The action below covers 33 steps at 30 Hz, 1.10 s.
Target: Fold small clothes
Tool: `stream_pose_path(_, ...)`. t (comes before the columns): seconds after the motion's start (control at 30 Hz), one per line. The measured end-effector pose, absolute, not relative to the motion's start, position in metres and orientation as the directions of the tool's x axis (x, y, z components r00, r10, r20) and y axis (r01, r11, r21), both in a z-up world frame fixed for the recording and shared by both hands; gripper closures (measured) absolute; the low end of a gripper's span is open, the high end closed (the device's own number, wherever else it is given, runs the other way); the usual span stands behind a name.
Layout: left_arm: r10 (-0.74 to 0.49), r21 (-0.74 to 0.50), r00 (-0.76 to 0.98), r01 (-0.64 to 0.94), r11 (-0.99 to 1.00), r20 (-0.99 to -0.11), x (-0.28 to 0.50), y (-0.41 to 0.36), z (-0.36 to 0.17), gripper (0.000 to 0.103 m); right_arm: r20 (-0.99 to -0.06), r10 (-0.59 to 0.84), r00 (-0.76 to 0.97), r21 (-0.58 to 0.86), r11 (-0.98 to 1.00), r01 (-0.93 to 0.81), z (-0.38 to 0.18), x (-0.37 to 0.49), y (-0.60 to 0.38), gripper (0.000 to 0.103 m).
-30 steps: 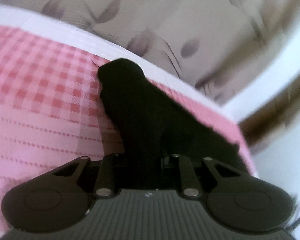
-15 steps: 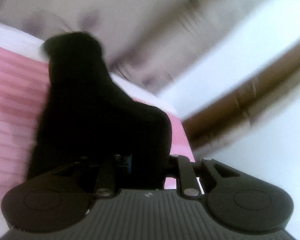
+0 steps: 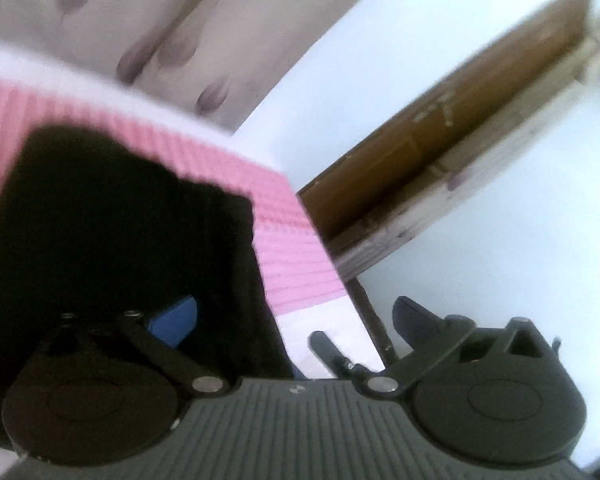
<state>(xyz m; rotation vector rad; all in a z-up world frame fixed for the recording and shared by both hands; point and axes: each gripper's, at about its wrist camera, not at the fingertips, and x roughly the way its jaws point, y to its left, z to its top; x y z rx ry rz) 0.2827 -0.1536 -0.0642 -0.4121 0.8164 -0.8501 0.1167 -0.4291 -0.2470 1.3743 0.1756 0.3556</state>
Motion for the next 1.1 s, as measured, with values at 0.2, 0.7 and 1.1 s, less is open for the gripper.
stream_pose_path(0.2, -0.673, -0.356, 0.510, 0.585, 0.728, -0.536, 0.260, -0.127, -0.072, 0.002, 0.086, 0.331, 0.940, 0.940, 0.285, -0.187, -0.210, 0.103, -0.438, 0.040)
stream_pose_path(0.7, -0.770, -0.246, 0.311, 0.824, 0.510, -0.557, 0.185, -0.151, -0.140, 0.002, -0.294, 0.427, 0.855, 0.724, 0.684, -0.093, -0.142, 0.224, -0.377, 0.052)
stream_pose_path(1.1, -0.697, -0.407, 0.571, 0.566, 0.717, -0.434, 0.219, -0.042, -0.110, 0.001, -0.234, 0.272, 0.933, 0.763, 0.646, 0.004, -0.163, 0.157, -0.411, 0.100)
